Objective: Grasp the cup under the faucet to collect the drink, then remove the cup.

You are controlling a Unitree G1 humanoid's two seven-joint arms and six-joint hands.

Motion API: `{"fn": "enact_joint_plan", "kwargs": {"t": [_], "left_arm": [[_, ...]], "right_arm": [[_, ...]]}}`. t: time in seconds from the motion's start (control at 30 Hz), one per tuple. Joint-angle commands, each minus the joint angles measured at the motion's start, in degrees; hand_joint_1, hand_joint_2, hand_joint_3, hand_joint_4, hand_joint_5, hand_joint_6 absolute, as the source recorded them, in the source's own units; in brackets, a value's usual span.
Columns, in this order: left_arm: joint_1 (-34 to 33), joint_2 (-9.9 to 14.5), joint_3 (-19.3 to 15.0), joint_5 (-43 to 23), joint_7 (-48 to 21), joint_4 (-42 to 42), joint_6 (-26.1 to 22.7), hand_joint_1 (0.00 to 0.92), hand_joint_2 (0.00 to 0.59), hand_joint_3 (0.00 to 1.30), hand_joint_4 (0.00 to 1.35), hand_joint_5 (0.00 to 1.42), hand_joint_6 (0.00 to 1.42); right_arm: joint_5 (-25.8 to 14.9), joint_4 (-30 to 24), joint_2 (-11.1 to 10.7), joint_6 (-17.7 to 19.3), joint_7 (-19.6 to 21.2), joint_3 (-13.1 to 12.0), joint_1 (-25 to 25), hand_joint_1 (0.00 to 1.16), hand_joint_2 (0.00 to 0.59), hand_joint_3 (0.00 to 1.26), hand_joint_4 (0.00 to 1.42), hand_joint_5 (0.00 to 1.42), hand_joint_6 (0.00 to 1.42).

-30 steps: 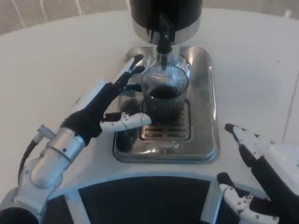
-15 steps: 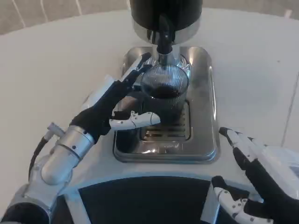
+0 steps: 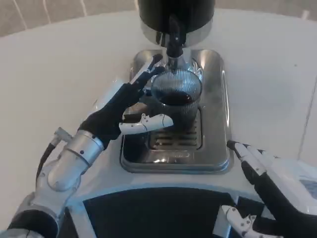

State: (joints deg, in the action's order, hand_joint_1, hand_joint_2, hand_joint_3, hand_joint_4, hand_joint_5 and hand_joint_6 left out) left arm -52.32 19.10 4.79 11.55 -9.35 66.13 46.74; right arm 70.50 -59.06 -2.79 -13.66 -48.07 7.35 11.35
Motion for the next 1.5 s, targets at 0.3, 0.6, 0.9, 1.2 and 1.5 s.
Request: {"fn": "enact_joint_plan", "kwargs": {"t": [0.3,0.6,0.9,1.2,1.5], "left_arm": [[-1.9,-1.4,-0.3,0.1,-1.4,2.4,-1.5,0.493,0.052,0.0,0.01,0.42,0.47],[-2.5,-2.0,0.7,1.7,0.6,3.1,-1.9,0.492,0.052,0.0,0.02,0.44,0.51],[-2.9,-2.1,2.3,3.7,3.5,3.5,-1.5,0.491,0.052,0.0,0.07,0.51,0.66],[-2.5,-1.9,2.6,3.9,5.4,3.8,-1.1,0.482,0.056,0.07,0.16,0.58,0.79],[-2.6,-1.6,3.4,4.7,6.3,4.2,-1.3,0.465,0.062,0.08,0.15,0.51,0.66]], "right_arm": [[0.4,0.2,0.8,0.7,-1.0,-0.2,-0.2,0.44,0.516,0.03,0.0,0.0,0.0],[0.6,0.0,1.3,0.7,-1.0,-0.1,-0.2,0.45,0.516,0.03,0.0,0.0,0.0],[1.3,0.3,2.1,0.8,-1.0,0.0,-0.1,0.46,0.507,0.04,0.0,0.0,0.0],[1.4,1.2,2.2,0.7,-1.2,-0.2,-1.0,0.47,0.506,0.04,0.0,0.0,0.0],[1.2,2.8,2.5,0.1,-1.2,-0.3,-2.6,0.47,0.508,0.04,0.0,0.0,0.0]]}}
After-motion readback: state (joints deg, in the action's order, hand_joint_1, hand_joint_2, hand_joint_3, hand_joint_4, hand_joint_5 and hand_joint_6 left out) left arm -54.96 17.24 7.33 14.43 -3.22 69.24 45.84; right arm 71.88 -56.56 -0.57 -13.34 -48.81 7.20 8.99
